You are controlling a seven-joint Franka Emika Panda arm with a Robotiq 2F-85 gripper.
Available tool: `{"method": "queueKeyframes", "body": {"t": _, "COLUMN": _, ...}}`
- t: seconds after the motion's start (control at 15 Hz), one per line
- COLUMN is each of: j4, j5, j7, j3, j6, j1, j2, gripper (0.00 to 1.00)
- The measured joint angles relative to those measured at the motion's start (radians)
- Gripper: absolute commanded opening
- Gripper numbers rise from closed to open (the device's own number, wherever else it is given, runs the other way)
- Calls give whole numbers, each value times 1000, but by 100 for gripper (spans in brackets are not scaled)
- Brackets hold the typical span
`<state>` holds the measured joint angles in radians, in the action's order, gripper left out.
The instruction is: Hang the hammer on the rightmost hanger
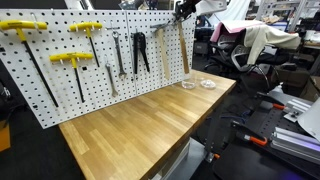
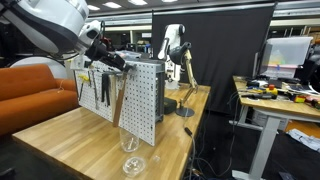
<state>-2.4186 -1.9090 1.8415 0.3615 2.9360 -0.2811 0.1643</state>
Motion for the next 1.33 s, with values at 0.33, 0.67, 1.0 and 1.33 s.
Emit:
{"method": "queueKeyframes", "body": {"t": 0.33, "j4": 0, "j5": 0, "j7": 0, "j3": 3, "j6": 1, "j1": 1, "j2": -1, "gripper": 49}}
{"method": "queueKeyframes", "body": {"t": 0.67, "j4": 0, "j5": 1, "j7": 0, "j3": 3, "j6": -3, "j1": 1, "j2": -1, "gripper": 81}}
{"method": "queueKeyframes", "body": {"t": 1.0, "j4": -23, "j5": 5, "j7": -26, "j3": 9, "j6": -2, "j1": 6, "j2": 17, "gripper": 100}}
{"method": "queueKeyframes", "body": {"t": 1.33, "j4": -91, "j5": 14, "j7": -76, "j3": 11, "j6": 1, "j1": 11, "j2": 81, "gripper": 100}}
